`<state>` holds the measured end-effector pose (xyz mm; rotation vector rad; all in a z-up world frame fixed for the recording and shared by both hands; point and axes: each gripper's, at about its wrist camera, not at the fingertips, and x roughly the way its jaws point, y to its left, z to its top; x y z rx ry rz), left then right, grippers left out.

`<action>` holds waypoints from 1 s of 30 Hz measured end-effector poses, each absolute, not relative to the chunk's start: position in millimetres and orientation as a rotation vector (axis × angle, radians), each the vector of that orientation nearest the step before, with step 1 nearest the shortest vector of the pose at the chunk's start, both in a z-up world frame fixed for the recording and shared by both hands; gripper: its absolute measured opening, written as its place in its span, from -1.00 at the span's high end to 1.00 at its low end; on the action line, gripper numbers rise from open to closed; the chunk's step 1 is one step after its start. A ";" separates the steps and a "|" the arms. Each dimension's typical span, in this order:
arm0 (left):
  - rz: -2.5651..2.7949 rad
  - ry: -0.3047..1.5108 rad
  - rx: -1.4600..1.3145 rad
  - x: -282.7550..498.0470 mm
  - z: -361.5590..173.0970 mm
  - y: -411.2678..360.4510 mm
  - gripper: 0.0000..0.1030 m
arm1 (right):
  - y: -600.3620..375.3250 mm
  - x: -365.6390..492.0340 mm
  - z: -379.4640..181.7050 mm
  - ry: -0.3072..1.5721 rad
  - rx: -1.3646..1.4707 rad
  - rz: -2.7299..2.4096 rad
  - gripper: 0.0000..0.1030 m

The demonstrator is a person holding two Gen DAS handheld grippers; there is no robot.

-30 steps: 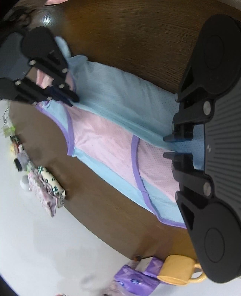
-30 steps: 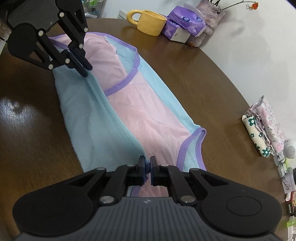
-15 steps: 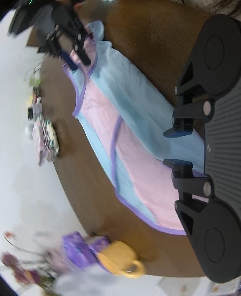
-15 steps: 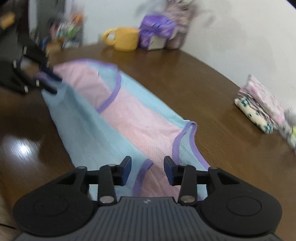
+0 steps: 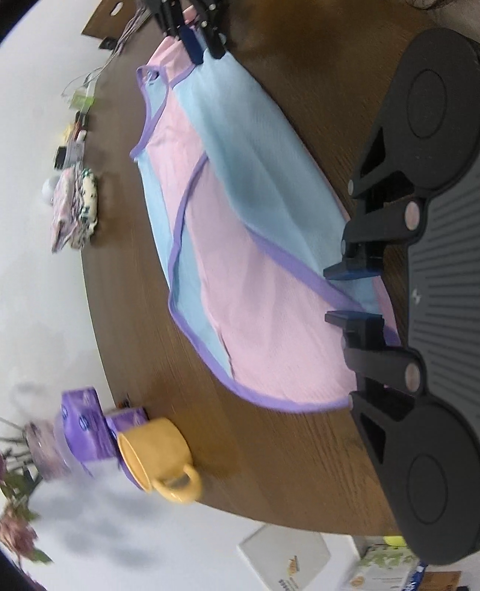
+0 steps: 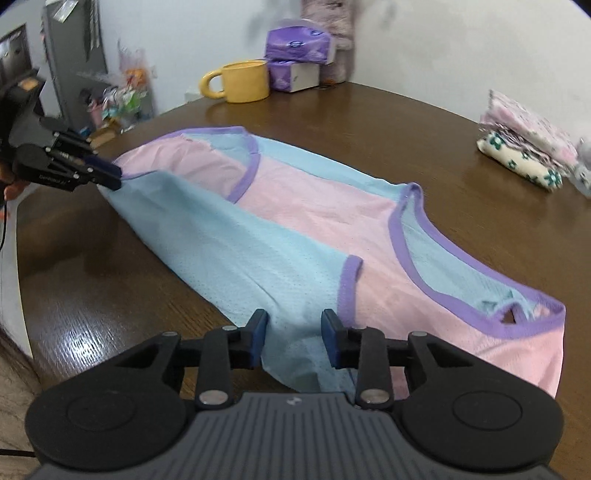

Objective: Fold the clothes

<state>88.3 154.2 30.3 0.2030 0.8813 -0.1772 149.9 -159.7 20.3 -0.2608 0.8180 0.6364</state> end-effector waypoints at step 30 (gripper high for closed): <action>-0.641 0.750 0.297 134.4 31.4 -77.4 0.61 | -264.6 75.0 33.8 0.705 -0.334 0.393 0.33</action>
